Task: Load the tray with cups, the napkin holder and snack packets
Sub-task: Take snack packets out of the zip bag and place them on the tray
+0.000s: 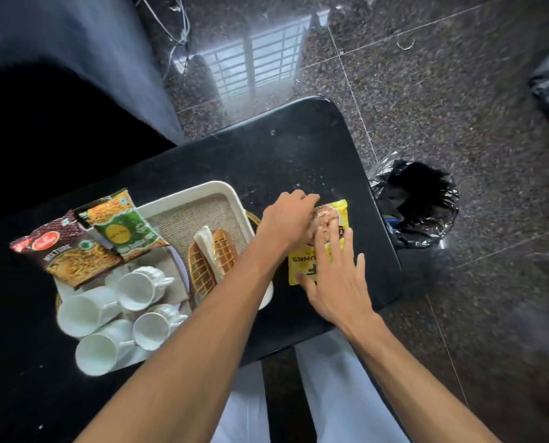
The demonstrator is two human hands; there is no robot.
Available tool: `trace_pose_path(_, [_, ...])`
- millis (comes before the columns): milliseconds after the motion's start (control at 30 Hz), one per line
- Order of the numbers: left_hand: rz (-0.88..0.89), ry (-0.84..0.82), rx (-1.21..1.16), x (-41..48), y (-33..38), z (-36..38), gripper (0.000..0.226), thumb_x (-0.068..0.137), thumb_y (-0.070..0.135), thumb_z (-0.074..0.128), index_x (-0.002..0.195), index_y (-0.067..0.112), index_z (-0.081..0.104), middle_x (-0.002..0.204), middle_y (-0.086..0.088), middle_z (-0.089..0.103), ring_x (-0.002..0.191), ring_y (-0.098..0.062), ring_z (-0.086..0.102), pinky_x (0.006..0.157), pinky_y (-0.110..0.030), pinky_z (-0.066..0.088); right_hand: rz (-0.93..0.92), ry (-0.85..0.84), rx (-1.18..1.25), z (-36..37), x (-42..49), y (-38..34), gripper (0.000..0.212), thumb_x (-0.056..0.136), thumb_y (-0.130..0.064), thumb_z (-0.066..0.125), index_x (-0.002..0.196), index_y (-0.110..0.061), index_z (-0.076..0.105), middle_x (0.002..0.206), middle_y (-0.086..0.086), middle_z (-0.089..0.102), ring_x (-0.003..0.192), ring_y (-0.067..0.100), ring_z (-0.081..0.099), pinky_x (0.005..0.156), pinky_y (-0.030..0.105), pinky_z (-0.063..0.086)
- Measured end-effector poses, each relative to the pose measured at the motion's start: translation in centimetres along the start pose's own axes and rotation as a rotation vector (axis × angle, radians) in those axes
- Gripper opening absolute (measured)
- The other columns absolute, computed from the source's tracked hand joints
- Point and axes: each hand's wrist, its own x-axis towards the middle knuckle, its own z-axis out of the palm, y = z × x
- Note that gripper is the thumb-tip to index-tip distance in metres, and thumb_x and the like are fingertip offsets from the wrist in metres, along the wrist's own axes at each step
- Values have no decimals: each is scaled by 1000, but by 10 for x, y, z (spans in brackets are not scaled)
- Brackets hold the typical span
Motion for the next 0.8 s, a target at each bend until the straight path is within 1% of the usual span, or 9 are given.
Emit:
trace_pose_path(133, [-26,-31,-3,12,3,6,48,94,38,65,139,27,51,132,-2,60,120,-26,58,92,-47,50,-46,-8,83,-3,4,8,88,95,-44,56,160,-15,4,168,8,-14,154,32,-11,120,60,20])
trace_pose_path(233, [-79,-32,-131,15,3,4,39,91,37,71,126,23,63,123,-2,67,113,-24,63,91,-40,52,-87,45,291,-9,3,17,77,97,-34,57,158,-17,14,169,3,-3,155,26,-8,122,54,19])
trace_pose_path(300, [-137,-56,-209,15,2,0,35,90,34,73,121,19,67,121,-4,70,111,-24,65,86,-37,54,-35,134,490,-15,0,24,67,97,-28,59,155,-19,26,168,2,9,155,20,-1,123,43,20])
trace_pose_path(367, [-179,-86,-278,12,-3,-2,31,91,32,73,117,16,67,119,-7,69,109,-26,67,84,-40,58,51,228,622,-19,-4,31,59,97,-25,60,150,-18,35,164,1,20,153,17,11,119,33,22])
trace_pose_path(433, [-195,-57,-373,5,-8,-3,25,93,29,71,112,13,66,117,-9,69,108,-26,66,85,-44,60,128,299,705,-23,-8,38,53,96,-23,63,145,-18,43,158,0,30,147,13,25,112,25,25])
trace_pose_path(533, [-203,24,-508,-10,-14,-3,19,96,25,68,110,14,65,115,-8,69,108,-25,67,81,-45,62,172,345,753,-26,-11,42,49,94,-21,65,140,-17,49,152,-1,38,141,8,32,109,20,26])
trace_pose_path(667, [-204,161,-624,-30,-17,-4,10,96,23,67,105,18,67,100,5,69,101,-16,67,78,-41,62,229,368,864,-24,-10,37,54,92,-23,69,141,-16,46,146,0,39,136,11,40,110,39,43])
trace_pose_path(733, [-212,242,-667,-38,-18,-5,10,97,23,66,106,18,66,103,4,70,101,-13,66,80,-41,62,305,350,990,-24,-8,30,64,90,-30,72,145,-19,41,146,-1,38,133,10,43,105,36,48])
trace_pose_path(800, [-221,350,-724,-46,-19,-7,8,97,21,66,105,19,66,103,4,71,101,-12,68,78,-37,62,374,321,1111,-26,-5,23,75,86,-38,75,149,-22,36,148,-3,38,129,7,45,94,22,51])
